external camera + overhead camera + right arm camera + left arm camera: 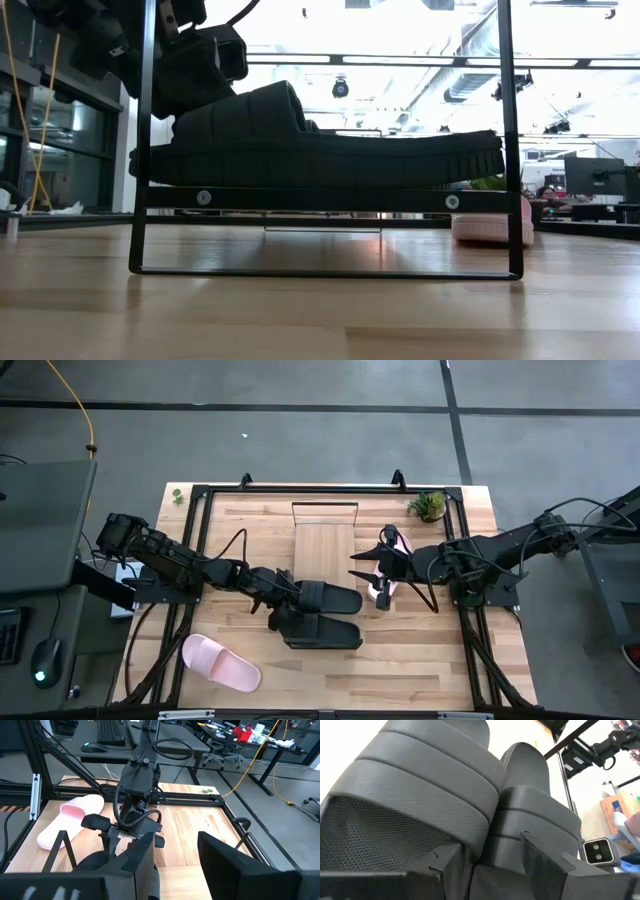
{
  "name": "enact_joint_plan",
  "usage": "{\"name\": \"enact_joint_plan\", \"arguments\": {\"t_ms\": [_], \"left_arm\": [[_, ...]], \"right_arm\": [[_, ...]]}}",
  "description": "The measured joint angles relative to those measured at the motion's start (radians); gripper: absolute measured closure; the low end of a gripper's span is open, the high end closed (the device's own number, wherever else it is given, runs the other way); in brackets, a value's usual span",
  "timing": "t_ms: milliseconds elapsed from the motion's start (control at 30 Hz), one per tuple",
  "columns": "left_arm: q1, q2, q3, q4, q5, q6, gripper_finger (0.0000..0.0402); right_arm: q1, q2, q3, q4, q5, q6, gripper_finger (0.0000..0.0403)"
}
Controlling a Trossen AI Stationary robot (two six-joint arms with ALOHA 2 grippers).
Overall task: Pick and place slides into the shelf
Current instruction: Put the black slipper on the shelf, then put the top pink slipper on the shelf
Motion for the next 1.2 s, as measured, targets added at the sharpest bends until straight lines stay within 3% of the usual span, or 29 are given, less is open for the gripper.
{"name": "enact_joint_plan", "arguments": {"t_ms": [600, 1200], "left_arm": [[0.000, -0.050, 0.000, -0.026, 0.037, 0.023, 0.0180], [0.000, -0.193, 0.000, -0.203, 0.007, 0.062, 0.0179]], "right_arm": [[0.000, 0.000, 0.000, 0.000, 0.000, 0.000, 0.0260], [0.000, 0.001, 0.000, -0.013, -0.038, 0.000, 0.0260]]}}
